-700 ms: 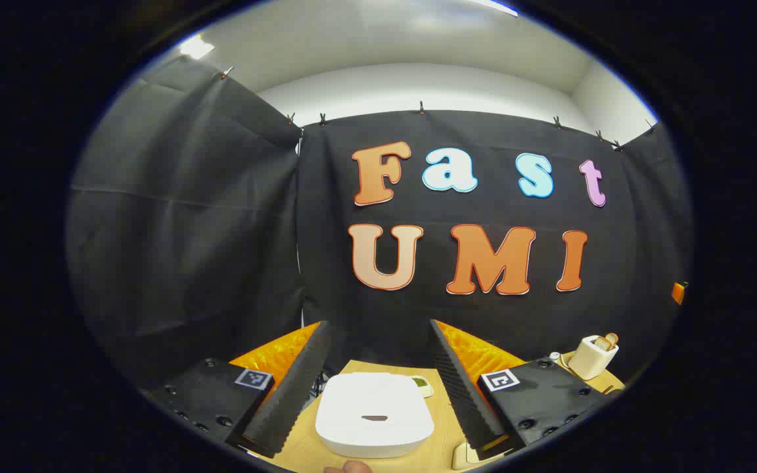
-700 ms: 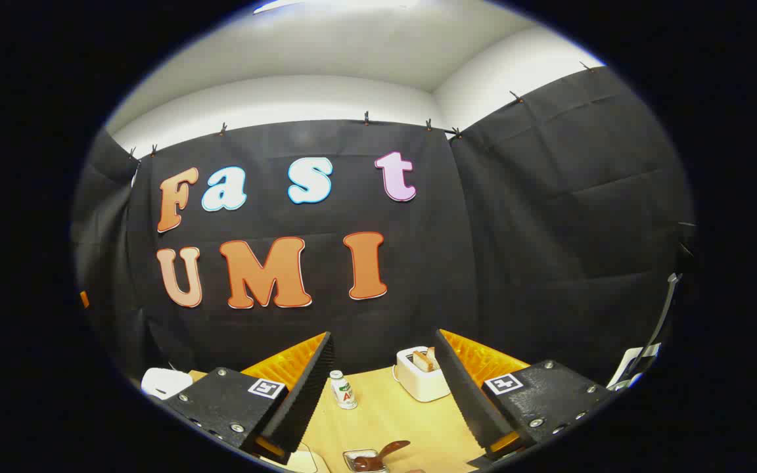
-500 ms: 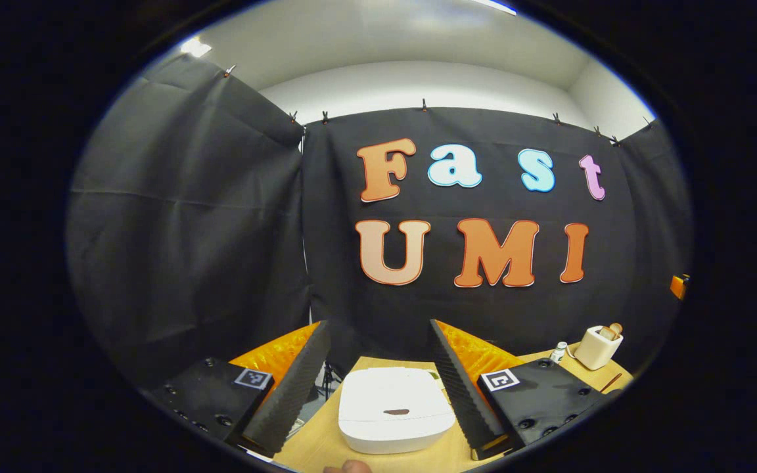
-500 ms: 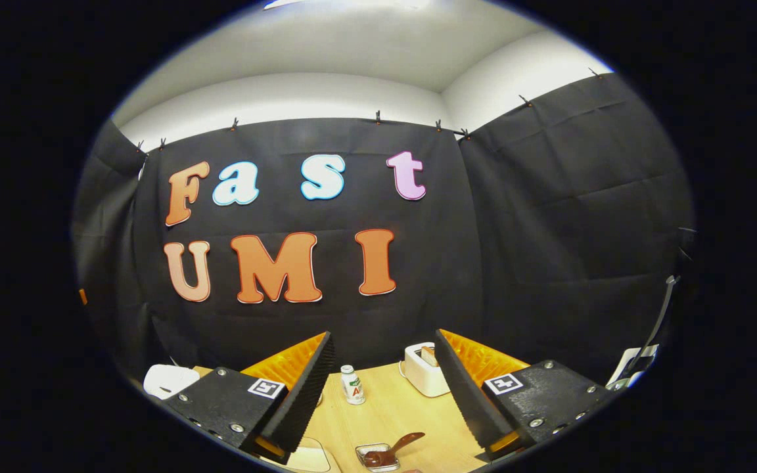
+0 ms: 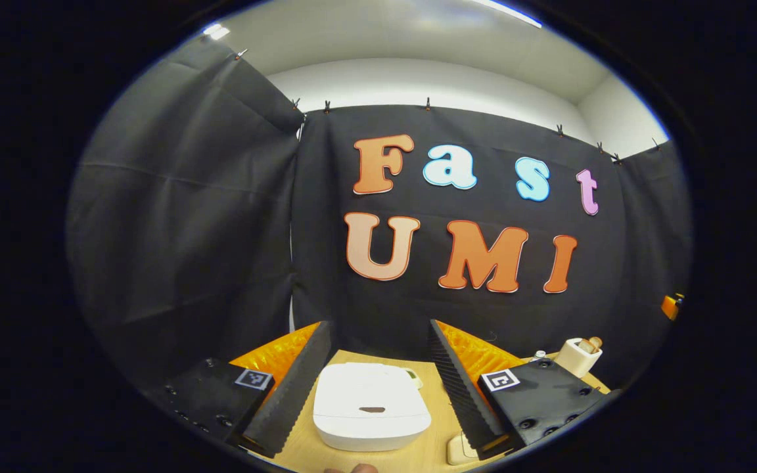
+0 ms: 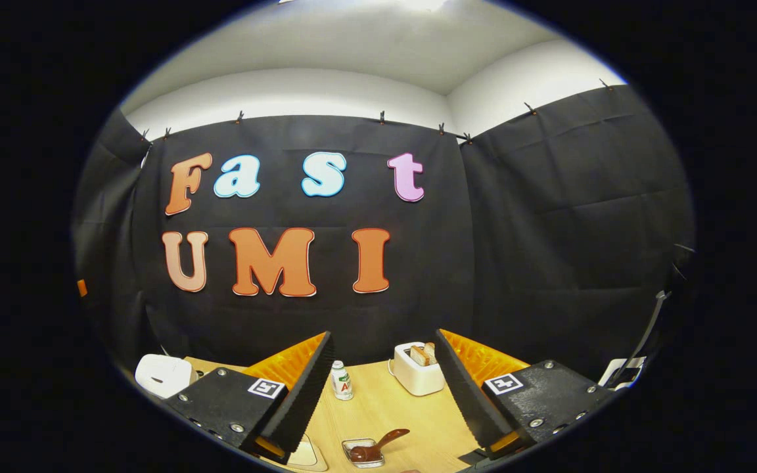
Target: Close the left gripper, press the button to open the rice cooker; take a wooden spoon from the chopstick holder with the right hand, scoop a spoonful of rice and pour it into the rice cooker, then put the wooden spoon back into the chopstick holder.
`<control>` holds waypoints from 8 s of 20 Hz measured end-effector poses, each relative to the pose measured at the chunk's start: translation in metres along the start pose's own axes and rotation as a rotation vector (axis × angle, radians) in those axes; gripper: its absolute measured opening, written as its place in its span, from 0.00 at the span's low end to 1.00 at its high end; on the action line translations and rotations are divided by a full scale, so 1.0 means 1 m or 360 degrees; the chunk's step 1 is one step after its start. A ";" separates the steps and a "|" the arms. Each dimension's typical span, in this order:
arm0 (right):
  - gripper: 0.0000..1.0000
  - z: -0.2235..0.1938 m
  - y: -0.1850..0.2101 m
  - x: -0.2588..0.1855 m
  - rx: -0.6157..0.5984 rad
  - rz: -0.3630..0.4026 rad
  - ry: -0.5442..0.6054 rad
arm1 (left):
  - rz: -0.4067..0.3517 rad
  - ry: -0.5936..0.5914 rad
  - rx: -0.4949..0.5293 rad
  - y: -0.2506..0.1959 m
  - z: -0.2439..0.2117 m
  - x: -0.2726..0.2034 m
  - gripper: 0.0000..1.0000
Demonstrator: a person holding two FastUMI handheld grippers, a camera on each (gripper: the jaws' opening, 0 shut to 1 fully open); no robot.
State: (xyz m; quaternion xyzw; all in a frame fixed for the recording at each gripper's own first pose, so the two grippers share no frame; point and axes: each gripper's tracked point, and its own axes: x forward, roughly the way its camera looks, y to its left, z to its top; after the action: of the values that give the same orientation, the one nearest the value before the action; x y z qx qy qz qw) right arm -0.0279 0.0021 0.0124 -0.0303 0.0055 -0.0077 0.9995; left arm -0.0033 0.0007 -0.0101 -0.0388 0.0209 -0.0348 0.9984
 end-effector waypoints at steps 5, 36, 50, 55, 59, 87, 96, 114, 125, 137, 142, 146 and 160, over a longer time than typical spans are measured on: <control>0.95 -0.009 -0.002 0.010 0.0018 0.0046 0.0042 | 0.0052 0.0022 0.0041 -0.002 -0.003 -0.004 0.99; 0.95 -0.016 -0.018 0.039 -0.0044 0.0049 0.0092 | 0.0019 0.0271 -0.0002 -0.014 -0.058 0.034 0.04; 0.95 -0.035 -0.021 0.042 -0.0102 -0.0029 0.0173 | -0.0086 0.0827 -0.0042 -0.003 -0.200 0.093 0.04; 0.95 -0.046 -0.023 0.042 -0.0149 -0.0071 0.0213 | -0.0081 0.0988 -0.0044 0.002 -0.242 0.108 0.04; 0.95 -0.052 -0.022 0.040 -0.0141 -0.0085 0.0256 | -0.0092 0.1073 -0.0085 0.006 -0.268 0.123 0.04; 0.95 -0.045 -0.022 0.033 -0.0091 -0.0005 0.0221 | -0.0047 0.0562 -0.0003 -0.027 -0.125 0.125 0.04; 0.95 -0.034 -0.029 0.023 -0.0042 0.0027 0.0161 | -0.0007 0.0236 0.0006 -0.024 -0.044 0.069 0.04; 0.95 -0.149 -0.027 0.038 0.0266 0.0146 0.0427 | 0.0195 0.0007 0.0045 0.005 -0.005 0.023 0.85; 0.95 -0.278 -0.029 0.058 0.0509 0.0162 0.0790 | 0.0292 -0.0108 0.0241 0.005 0.008 0.007 1.00; 0.63 -0.339 -0.007 0.070 0.1077 0.0259 0.1024 | 0.0298 -0.0029 0.0314 0.002 -0.016 0.010 0.96; 0.39 -0.339 0.002 0.078 0.1174 0.0310 0.1052 | 0.0348 0.0021 0.0249 0.009 -0.028 0.013 1.00; 0.24 -0.337 0.006 0.081 0.1184 0.0289 0.1079 | 0.0415 0.0034 0.0204 0.022 -0.032 0.011 1.00; 0.14 -0.210 0.041 0.055 0.0766 0.0347 0.0770 | 0.0307 -0.0016 0.0119 0.059 -0.020 0.018 1.00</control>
State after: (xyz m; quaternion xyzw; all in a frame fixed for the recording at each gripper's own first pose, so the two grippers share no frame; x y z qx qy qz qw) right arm 0.0250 0.0293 -0.1998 0.2093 0.2434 0.0909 0.9427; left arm 0.0173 0.0561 -0.0358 0.0007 0.0181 0.0611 0.9980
